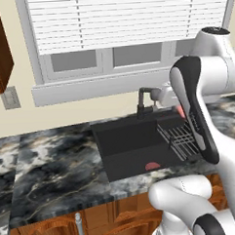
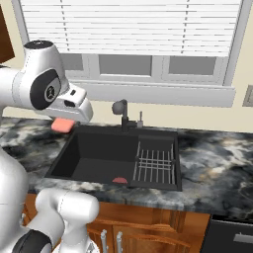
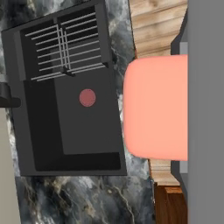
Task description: Pick up the bar soap and soap dispenser from the sink, and place them back in the cabinet, and close the cabinet door.
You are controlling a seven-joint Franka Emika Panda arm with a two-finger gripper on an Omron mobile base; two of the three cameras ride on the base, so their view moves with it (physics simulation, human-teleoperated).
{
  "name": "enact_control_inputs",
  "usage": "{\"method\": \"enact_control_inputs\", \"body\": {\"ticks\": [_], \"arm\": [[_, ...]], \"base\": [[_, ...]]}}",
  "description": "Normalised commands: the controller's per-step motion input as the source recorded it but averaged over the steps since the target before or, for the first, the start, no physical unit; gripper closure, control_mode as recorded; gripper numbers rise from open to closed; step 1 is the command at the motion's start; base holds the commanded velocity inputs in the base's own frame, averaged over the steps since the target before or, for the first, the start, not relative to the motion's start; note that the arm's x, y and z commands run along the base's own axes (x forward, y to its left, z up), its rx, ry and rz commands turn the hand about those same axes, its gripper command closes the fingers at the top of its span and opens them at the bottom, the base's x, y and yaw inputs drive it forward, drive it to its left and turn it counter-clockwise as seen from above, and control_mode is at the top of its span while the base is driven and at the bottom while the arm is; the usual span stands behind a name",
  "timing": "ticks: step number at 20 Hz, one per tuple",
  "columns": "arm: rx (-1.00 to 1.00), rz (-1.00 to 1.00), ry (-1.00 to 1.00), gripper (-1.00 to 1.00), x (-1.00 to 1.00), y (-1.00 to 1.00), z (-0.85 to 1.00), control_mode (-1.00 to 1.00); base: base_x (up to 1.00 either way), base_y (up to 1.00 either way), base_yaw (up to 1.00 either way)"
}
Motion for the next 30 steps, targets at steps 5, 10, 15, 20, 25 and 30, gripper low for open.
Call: {"method": "enact_control_inputs", "body": {"ticks": [5,10,15,20,25,30], "arm": [[0.0,0.0,0.0,1.0,-0.33,-0.01,0.24,-1.0],[0.0,0.0,0.0,1.0,-0.16,-0.02,0.2,-1.0],[0.0,0.0,0.0,1.0,-0.04,-0.01,0.12,-1.0],[0.0,0.02,0.0,1.0,0.0,0.0,0.02,-1.0],[0.0,0.01,0.0,1.0,0.0,0.0,0.0,1.0],[0.0,0.0,0.0,1.0,0.0,0.0,0.0,1.0]], "base": [[0.0,0.0,0.0],[0.0,0.0,0.0],[0.0,0.0,0.0],[0.0,0.0,0.0],[-0.09,-0.02,0.0],[-0.53,-0.17,-0.09]]}}
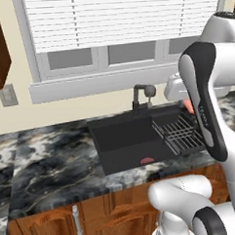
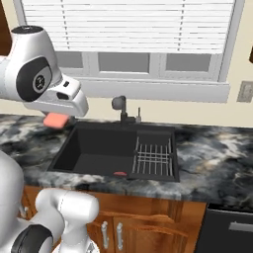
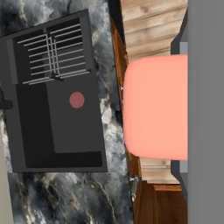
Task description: Pick up the bar soap and soap dispenser from the sink, and place them back in the cabinet, and close the cabinet door.
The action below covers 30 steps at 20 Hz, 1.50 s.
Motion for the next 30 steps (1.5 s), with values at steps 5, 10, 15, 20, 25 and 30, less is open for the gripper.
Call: {"method": "enact_control_inputs", "body": {"ticks": [5,10,15,20,25,30], "arm": [[0.0,0.0,0.0,1.0,0.0,0.0,0.0,1.0],[0.0,0.0,0.0,1.0,0.0,0.0,0.0,1.0],[0.0,0.0,0.0,1.0,0.0,0.0,0.0,1.0],[0.0,0.0,0.0,1.0,0.0,0.0,0.0,1.0],[0.0,0.0,0.0,1.0,0.0,0.0,0.0,1.0],[0.0,0.0,0.0,1.0,0.0,0.0,0.0,1.0]], "base": [[-0.7,-0.15,-0.24],[-0.44,-0.14,-0.3],[-0.14,-0.22,-0.28],[0.0,-0.36,-0.27],[0.0,-0.49,-0.25],[0.0,-0.53,-0.25]]}}
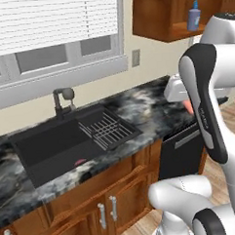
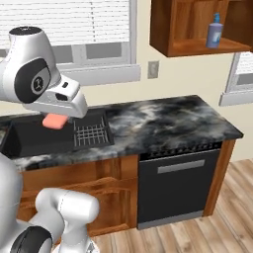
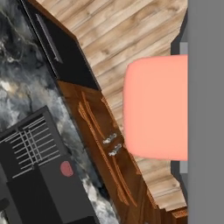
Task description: Pick up the bar soap and soap dispenser from the sink, and place them back in the cabinet, and close the cabinet door.
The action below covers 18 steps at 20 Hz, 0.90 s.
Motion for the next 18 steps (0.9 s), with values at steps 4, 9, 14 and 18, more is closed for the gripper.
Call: {"method": "enact_control_inputs", "body": {"ticks": [4,9,14,18], "arm": [[0.0,0.0,0.0,1.0,0.0,0.0,0.0,1.0],[0.0,0.0,0.0,1.0,0.0,0.0,0.0,1.0],[0.0,0.0,0.0,1.0,0.0,0.0,0.0,1.0],[0.0,0.0,0.0,1.0,0.0,0.0,0.0,1.0]], "base": [[0.01,-0.55,-0.25],[0.0,-0.54,-0.25],[0.0,-0.56,-0.25],[0.0,-0.53,-0.25]]}}
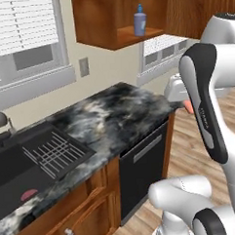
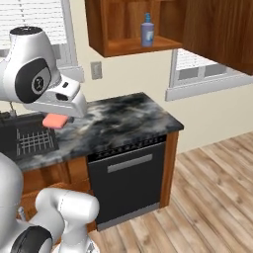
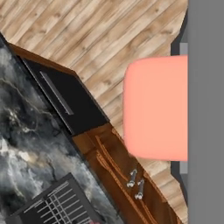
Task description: Pick up the bar soap and soap dispenser from the sink, and place them back in the cabinet, and close the cabinet door.
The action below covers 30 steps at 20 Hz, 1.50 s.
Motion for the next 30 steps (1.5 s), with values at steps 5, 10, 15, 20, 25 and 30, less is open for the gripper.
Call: {"method": "enact_control_inputs", "body": {"ticks": [5,10,15,20,25,30], "arm": [[0.0,0.0,0.0,1.0,0.0,0.0,0.0,1.0],[0.0,0.0,0.0,1.0,0.0,0.0,0.0,1.0],[0.0,0.0,0.0,1.0,0.0,0.0,0.0,1.0],[0.0,0.0,0.0,1.0,0.0,0.0,0.0,1.0],[0.0,0.0,0.0,1.0,0.0,0.0,0.0,1.0],[0.0,0.0,0.0,1.0,0.0,0.0,0.0,1.0]], "base": [[0.05,-0.51,-0.23],[0.06,-0.35,-0.22],[0.11,-0.18,-0.2],[0.17,-0.22,-0.2],[0.22,-0.26,-0.18],[0.38,-0.32,-0.09]]}}
